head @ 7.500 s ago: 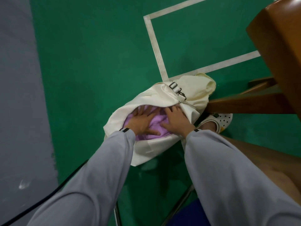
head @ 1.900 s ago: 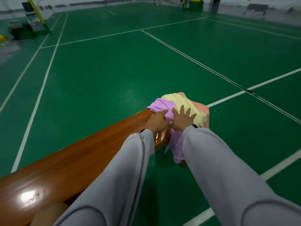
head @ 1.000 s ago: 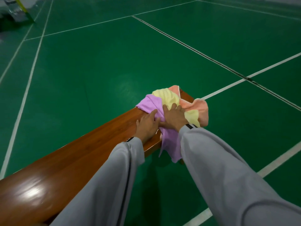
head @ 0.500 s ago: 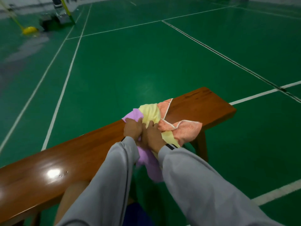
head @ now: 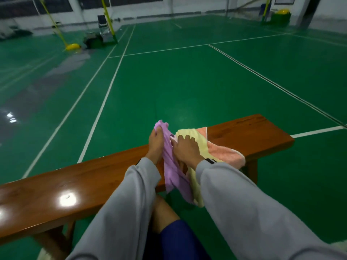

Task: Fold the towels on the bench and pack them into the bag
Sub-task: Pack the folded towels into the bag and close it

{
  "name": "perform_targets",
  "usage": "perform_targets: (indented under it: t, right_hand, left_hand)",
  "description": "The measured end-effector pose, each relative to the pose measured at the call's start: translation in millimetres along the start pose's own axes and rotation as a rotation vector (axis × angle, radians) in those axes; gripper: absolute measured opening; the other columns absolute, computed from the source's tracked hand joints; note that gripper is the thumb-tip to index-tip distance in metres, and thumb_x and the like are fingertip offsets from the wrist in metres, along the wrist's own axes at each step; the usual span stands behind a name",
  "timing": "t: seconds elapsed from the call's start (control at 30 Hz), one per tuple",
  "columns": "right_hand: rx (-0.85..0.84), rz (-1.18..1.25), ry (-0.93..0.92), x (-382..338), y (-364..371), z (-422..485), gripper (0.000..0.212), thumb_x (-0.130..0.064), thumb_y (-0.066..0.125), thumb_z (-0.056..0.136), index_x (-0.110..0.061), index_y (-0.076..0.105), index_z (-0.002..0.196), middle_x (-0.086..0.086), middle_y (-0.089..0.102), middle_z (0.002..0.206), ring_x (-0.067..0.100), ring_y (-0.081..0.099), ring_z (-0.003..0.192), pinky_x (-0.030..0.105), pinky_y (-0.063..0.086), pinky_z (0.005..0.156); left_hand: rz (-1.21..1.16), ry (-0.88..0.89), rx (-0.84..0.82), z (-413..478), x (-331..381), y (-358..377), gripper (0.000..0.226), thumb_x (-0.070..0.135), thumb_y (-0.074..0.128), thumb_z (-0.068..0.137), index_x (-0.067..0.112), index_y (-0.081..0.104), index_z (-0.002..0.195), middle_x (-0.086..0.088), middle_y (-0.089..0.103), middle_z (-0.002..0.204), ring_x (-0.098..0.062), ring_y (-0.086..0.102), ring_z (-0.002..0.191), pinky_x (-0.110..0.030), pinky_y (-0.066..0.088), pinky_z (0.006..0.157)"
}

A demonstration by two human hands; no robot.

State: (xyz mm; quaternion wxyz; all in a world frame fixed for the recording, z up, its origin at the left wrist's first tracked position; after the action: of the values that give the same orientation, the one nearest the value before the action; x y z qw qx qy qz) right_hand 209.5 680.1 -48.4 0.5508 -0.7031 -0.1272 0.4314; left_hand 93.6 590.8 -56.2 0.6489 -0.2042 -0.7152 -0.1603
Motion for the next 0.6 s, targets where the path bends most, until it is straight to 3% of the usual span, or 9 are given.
perform_targets:
  t: [0.07, 0.13, 0.2, 0.3, 0.37, 0.43, 0.47, 0.53, 0.6]
  right_hand:
    - [-0.132, 0.495, 0.068, -23, 0, -7, 0.072, -0.068, 0.025, 0.101, -0.012, 0.068, 0.11, 0.018, 0.071, 0.112, 0.031, 0.065, 0.092, 0.036, 0.049, 0.076]
    - [-0.365, 1.12, 0.157, -53, 9, -18, 0.076, -0.079, 0.039, 0.092, -0.015, 0.076, 0.109, 0.015, 0.076, 0.104, 0.029, 0.072, 0.092, 0.037, 0.057, 0.08]
    - [-0.47, 1.447, 0.091, -83, 7, -21, 0.071, -0.077, 0.055, 0.087, -0.017, 0.075, 0.118, 0.02, 0.074, 0.112, 0.032, 0.071, 0.101, 0.042, 0.058, 0.087]
    - [-0.397, 1.374, 0.092, -101, -5, -13, 0.067, -0.064, 0.062, 0.091, -0.006, 0.07, 0.124, 0.023, 0.073, 0.109, 0.035, 0.07, 0.097, 0.048, 0.059, 0.089]
    - [-0.197, 1.21, 0.099, -104, -26, 0, 0.047, -0.041, 0.066, 0.096, 0.001, 0.07, 0.114, 0.024, 0.073, 0.108, 0.032, 0.07, 0.092, 0.051, 0.058, 0.092]
    - [-0.111, 1.253, 0.026, -121, -51, 5, 0.015, -0.014, 0.06, 0.1, -0.005, 0.064, 0.111, 0.023, 0.07, 0.113, 0.028, 0.066, 0.09, 0.05, 0.055, 0.091]
    - [-0.139, 1.312, -0.009, -134, -63, -1, 0.009, -0.006, 0.057, 0.1, -0.008, 0.06, 0.109, 0.02, 0.069, 0.107, 0.027, 0.064, 0.087, 0.048, 0.055, 0.088]
    - [-0.201, 1.326, -0.023, -151, -72, -9, 0.012, 0.0, 0.06, 0.098, -0.01, 0.055, 0.095, 0.015, 0.063, 0.089, 0.024, 0.062, 0.078, 0.043, 0.056, 0.078]
    - [-0.204, 1.204, -0.009, -155, -67, -7, 0.02, -0.001, 0.067, 0.093, -0.01, 0.054, 0.08, 0.013, 0.059, 0.078, 0.025, 0.06, 0.074, 0.038, 0.052, 0.071]
  left_hand:
    - [-0.116, 0.018, 0.005, -7, 32, -8, 0.041, 0.052, 0.057, 0.099, 0.017, 0.072, 0.112, -0.007, 0.076, 0.11, -0.023, 0.073, 0.1, -0.041, 0.058, 0.094]
    - [-0.16, 0.061, -0.009, -12, 59, -18, 0.043, 0.052, 0.065, 0.094, 0.014, 0.072, 0.112, -0.01, 0.076, 0.107, -0.024, 0.074, 0.098, -0.042, 0.059, 0.093]
    - [-0.22, 0.092, -0.088, -20, 82, -27, 0.04, 0.036, 0.066, 0.098, 0.01, 0.061, 0.129, -0.015, 0.073, 0.113, -0.025, 0.072, 0.094, -0.038, 0.061, 0.083]
    - [-0.073, 0.146, -0.158, -37, 103, -46, 0.052, 0.014, 0.055, 0.105, 0.023, 0.035, 0.151, -0.019, 0.067, 0.113, -0.016, 0.064, 0.066, -0.022, 0.052, 0.048]
    - [0.035, 0.088, -0.159, -44, 100, -63, 0.058, 0.023, 0.055, 0.105, 0.039, 0.026, 0.153, -0.011, 0.064, 0.096, -0.012, 0.059, 0.059, -0.021, 0.045, 0.045]
    - [0.044, -0.025, -0.134, -54, 96, -80, 0.043, 0.043, 0.059, 0.101, 0.031, 0.05, 0.141, -0.002, 0.066, 0.095, -0.016, 0.063, 0.077, -0.026, 0.047, 0.057]
    - [0.015, -0.068, -0.124, -56, 96, -87, 0.046, 0.055, 0.06, 0.096, 0.023, 0.063, 0.129, 0.0, 0.069, 0.093, -0.017, 0.064, 0.081, -0.027, 0.048, 0.06]
    - [-0.027, -0.068, -0.107, -60, 100, -95, 0.055, 0.066, 0.065, 0.088, 0.016, 0.075, 0.107, -0.002, 0.074, 0.089, -0.017, 0.068, 0.077, -0.027, 0.051, 0.059]
    - [-0.016, 0.005, -0.018, -62, 108, -103, 0.039, 0.052, 0.069, 0.091, 0.014, 0.077, 0.099, -0.002, 0.073, 0.085, -0.016, 0.062, 0.071, -0.021, 0.044, 0.05]
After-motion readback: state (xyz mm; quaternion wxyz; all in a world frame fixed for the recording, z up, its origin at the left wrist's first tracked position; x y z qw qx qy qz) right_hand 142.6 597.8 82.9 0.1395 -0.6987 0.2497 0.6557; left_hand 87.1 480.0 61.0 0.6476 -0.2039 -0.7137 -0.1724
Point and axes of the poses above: each hand's wrist, its own z-axis towards the middle knuckle, its own y-axis out of the palm, x = y × z, the point moved 7 cm from there along z, towards the middle knuckle
